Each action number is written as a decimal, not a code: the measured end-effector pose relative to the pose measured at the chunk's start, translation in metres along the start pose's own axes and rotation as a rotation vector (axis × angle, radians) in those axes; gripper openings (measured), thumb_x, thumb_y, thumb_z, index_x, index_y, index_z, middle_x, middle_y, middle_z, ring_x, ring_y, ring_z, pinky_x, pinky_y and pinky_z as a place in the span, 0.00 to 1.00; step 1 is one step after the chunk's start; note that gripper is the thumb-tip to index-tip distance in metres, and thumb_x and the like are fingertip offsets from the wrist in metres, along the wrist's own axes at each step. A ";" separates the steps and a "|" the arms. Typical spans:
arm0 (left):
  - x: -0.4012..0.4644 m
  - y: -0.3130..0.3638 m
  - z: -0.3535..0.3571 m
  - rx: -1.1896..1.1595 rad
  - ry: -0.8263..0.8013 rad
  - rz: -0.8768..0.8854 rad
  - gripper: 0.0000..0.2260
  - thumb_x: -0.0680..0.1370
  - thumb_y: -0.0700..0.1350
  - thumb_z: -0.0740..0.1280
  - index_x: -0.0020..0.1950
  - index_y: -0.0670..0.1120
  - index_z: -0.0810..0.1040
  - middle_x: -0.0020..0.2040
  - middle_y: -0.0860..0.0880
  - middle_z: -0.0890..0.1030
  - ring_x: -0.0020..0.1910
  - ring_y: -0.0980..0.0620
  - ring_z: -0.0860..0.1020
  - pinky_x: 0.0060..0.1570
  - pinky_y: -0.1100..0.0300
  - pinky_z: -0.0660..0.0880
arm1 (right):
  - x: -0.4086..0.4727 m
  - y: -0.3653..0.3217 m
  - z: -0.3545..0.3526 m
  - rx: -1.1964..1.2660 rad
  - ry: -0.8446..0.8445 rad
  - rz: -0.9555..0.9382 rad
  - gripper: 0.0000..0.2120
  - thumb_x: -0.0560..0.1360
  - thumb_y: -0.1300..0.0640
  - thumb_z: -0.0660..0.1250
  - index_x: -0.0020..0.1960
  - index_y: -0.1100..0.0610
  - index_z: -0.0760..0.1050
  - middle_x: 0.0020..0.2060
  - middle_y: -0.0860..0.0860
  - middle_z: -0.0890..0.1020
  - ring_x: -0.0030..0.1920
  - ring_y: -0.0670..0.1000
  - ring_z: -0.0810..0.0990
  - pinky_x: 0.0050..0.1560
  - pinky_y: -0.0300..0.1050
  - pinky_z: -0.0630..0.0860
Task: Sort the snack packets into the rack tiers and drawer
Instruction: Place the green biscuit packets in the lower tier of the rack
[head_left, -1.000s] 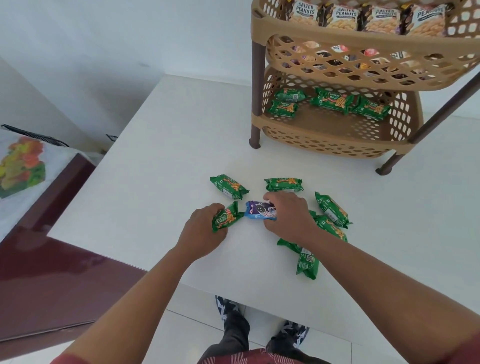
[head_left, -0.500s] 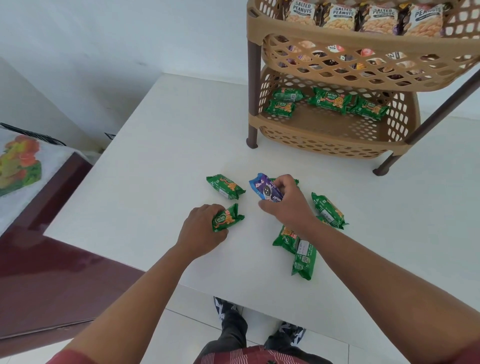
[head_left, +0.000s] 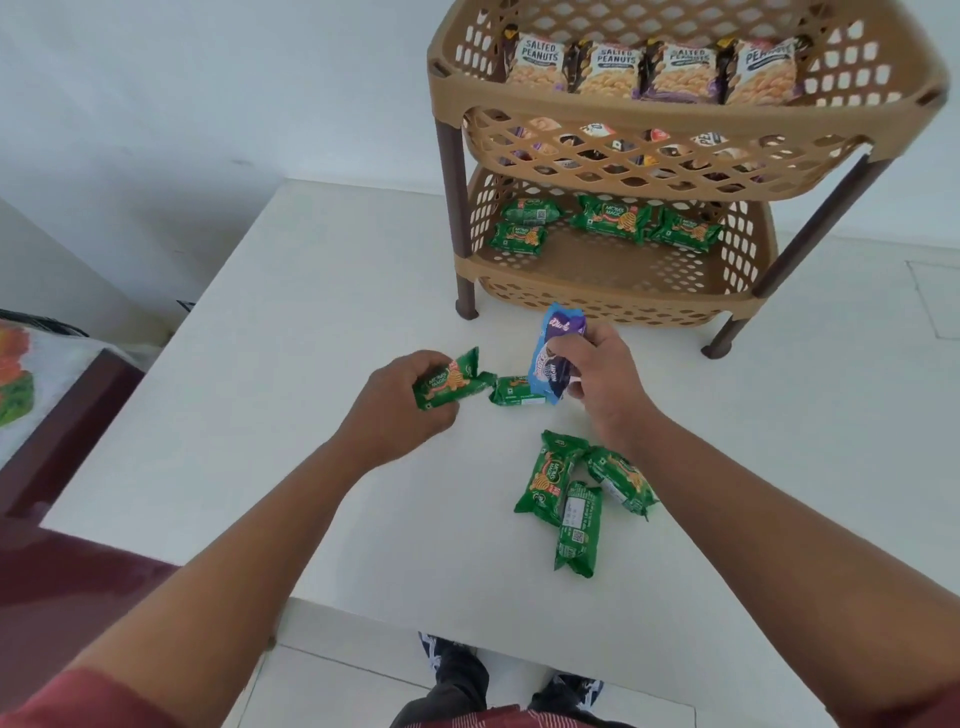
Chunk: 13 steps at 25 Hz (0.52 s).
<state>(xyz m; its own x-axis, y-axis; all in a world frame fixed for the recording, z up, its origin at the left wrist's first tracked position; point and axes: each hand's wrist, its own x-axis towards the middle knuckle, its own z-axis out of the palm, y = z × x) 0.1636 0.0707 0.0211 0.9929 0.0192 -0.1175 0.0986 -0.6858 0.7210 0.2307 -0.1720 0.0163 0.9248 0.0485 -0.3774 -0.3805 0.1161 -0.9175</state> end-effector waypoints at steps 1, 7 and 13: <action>0.011 0.012 -0.004 0.022 0.006 0.045 0.19 0.70 0.44 0.74 0.59 0.58 0.77 0.51 0.61 0.79 0.47 0.65 0.79 0.42 0.76 0.72 | 0.004 -0.010 -0.006 0.026 0.025 -0.023 0.10 0.76 0.60 0.71 0.54 0.54 0.73 0.43 0.50 0.82 0.31 0.39 0.80 0.34 0.41 0.74; 0.080 0.074 -0.010 0.182 0.041 0.239 0.26 0.76 0.49 0.74 0.73 0.51 0.73 0.60 0.51 0.77 0.56 0.53 0.76 0.57 0.56 0.73 | 0.029 -0.063 -0.051 0.147 0.117 -0.165 0.22 0.75 0.65 0.75 0.59 0.48 0.70 0.54 0.52 0.81 0.49 0.51 0.87 0.45 0.44 0.83; 0.161 0.113 0.009 0.278 -0.009 0.352 0.25 0.77 0.45 0.72 0.74 0.51 0.72 0.67 0.48 0.77 0.63 0.47 0.76 0.60 0.48 0.76 | 0.073 -0.094 -0.089 -0.331 0.325 -0.197 0.25 0.68 0.66 0.78 0.49 0.43 0.68 0.50 0.47 0.78 0.51 0.49 0.82 0.40 0.40 0.83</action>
<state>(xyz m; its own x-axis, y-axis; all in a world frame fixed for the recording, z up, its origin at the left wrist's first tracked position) 0.3338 -0.0106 0.0772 0.9621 -0.2555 0.0950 -0.2677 -0.8193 0.5071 0.3338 -0.2681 0.0636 0.9515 -0.2602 -0.1643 -0.2267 -0.2317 -0.9460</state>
